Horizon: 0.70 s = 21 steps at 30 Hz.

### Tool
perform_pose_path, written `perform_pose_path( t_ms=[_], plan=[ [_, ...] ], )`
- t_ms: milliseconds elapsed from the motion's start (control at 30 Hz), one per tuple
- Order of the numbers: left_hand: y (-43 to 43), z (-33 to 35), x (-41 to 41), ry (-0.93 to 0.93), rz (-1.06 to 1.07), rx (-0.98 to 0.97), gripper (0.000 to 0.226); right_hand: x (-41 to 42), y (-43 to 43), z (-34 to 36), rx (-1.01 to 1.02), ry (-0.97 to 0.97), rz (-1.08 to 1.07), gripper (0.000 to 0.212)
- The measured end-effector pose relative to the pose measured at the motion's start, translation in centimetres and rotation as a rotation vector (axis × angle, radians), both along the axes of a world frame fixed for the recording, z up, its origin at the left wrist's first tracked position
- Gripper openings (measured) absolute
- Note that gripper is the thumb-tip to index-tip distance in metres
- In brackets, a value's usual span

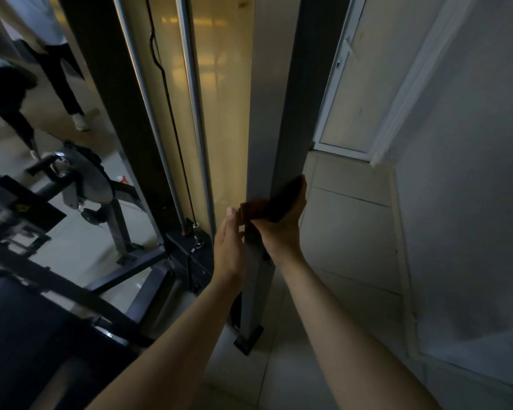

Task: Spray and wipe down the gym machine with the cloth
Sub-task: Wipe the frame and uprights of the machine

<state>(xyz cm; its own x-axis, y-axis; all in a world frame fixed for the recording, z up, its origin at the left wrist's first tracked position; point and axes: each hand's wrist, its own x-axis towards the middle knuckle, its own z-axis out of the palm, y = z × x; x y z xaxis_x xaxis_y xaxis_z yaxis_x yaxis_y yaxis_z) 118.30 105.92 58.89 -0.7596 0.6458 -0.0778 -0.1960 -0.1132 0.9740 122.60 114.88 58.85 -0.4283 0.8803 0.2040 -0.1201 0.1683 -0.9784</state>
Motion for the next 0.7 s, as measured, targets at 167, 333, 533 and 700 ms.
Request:
perform_pose_path(
  t_ms=[167,333,533,700],
  plan=[
    [-0.3,-0.6,0.8,-0.007,-0.038,0.043,0.053,1.1,-1.6,-5.2,-0.015,-0.005,0.033,0.089],
    [-1.3,-1.7,1.2,0.184,-0.066,0.046,0.041,3.1,-2.8,-5.5,0.014,-0.171,-0.063,0.072],
    [-4.9,-5.1,5.3,0.250,-0.094,-0.034,0.054,7.1,-5.6,-3.1,-0.343,-0.148,0.023,0.038],
    [-5.0,-5.6,6.3,0.243,-0.006,-0.094,0.039,7.8,-6.2,-1.3,-0.343,-0.135,0.274,0.024]
  ],
)
